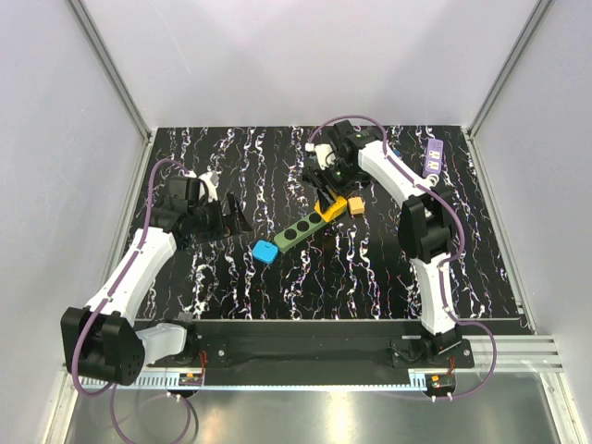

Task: Insert the plug

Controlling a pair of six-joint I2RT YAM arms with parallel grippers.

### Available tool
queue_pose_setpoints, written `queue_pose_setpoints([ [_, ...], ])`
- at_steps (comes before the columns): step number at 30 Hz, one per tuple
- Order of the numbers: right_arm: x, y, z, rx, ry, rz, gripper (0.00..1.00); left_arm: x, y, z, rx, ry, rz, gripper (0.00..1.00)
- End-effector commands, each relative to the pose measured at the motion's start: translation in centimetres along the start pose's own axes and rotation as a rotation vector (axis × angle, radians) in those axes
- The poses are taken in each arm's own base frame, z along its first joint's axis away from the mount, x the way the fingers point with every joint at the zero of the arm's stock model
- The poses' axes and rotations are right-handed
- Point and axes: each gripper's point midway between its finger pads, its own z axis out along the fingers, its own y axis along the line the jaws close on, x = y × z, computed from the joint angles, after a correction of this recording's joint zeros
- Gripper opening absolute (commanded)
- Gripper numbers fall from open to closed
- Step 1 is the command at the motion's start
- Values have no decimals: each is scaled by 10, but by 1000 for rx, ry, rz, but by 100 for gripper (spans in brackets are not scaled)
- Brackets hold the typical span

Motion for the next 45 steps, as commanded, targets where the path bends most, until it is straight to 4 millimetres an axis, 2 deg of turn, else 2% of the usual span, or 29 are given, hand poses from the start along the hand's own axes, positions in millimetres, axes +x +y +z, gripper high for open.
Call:
queue_pose_setpoints([
  [1,-10,4,-2,-41,-21,-23,0,-16,-9,-8,36,-83,54,99],
  [7,-19,-9,-2,-7,-37,-6,0,-14,-10,-8,40,-76,55,99],
  [13,-20,-17,-5,24,-32,14,0,-14,-12,-9,48,-76,56,99],
  [18,-22,-15,-13,20,-52,12,0,-15,-12,-10,48,-82,59,99],
  [28,-18,-26,8,37,-15,50,0,-14,-13,-10,52,-78,59,99],
  [45,-17,-32,14,74,-32,100,0,-14,-13,-10,56,-77,59,99],
])
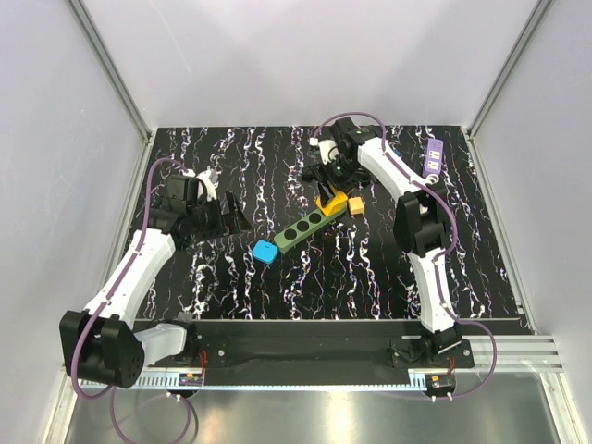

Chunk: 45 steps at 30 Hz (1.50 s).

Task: Insert the plug

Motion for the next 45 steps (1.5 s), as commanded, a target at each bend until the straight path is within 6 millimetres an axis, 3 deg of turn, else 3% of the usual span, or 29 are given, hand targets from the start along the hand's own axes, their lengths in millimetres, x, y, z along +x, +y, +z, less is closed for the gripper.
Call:
queue_pose_setpoints([
  [1,-9,-7,-3,40,-45,5,0,-9,-9,-5,39,-44,35,99],
  [18,6,-3,-11,43,-9,4,0,-8,-9,-5,41,-40,34,99],
  [26,5,-1,-9,30,-12,12,0,-9,-9,-6,38,-46,36,99],
  [39,21,-9,23,200,12,1,0,-9,-10,-7,42,-49,38,99],
  [45,45,-8,40,236,-1,9,0,-9,-10,-7,43,-50,38,99],
])
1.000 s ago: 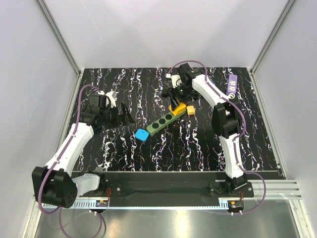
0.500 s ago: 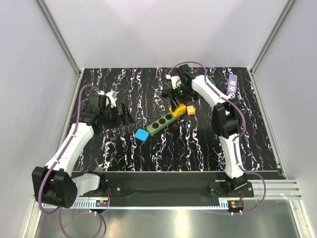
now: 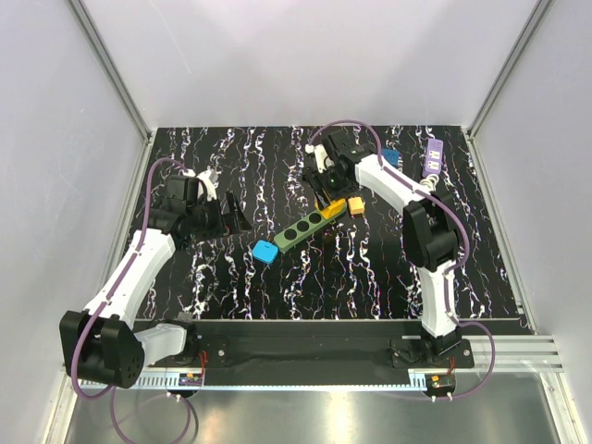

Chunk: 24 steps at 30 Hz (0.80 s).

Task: Insert the plug

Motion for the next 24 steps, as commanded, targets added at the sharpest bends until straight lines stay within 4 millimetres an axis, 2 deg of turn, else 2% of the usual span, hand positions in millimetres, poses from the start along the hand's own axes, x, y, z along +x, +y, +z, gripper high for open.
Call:
queue_pose_setpoints([
  [1,47,-5,29,50,111,25,0,-10,-10,-8,44,-53,36,99],
  [6,52,-3,39,38,123,42,0,-7,-10,-6,45,-41,32,99],
  [9,64,1,41,32,125,78,0,-8,-9,-6,42,-45,34,99],
  [14,79,-11,48,113,134,107,0,-7,-12,-6,55,-41,31,99],
  [24,98,-14,43,285,-36,254,0,-3,-10,3,55,-5,20,99],
])
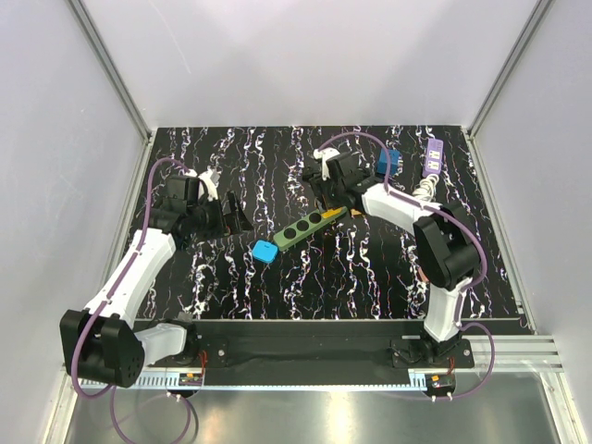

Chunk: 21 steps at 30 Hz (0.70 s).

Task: Insert the plug

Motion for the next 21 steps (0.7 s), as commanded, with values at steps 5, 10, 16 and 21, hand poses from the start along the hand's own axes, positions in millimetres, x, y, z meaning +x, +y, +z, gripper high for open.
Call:
queue_pose_setpoints([
  [5,118,-8,10,113,278,99,0,-3,-6,5,36,-7,17,99],
  [10,125,4,12,54,285,76,0,-3,-4,5,26,-8,18,99],
  [16,140,16,16,34,318,78,0,-4,-5,6,31,-4,19,99],
  [21,163,19,18,45,393,132,0,-2,-6,7,32,0,21,99],
])
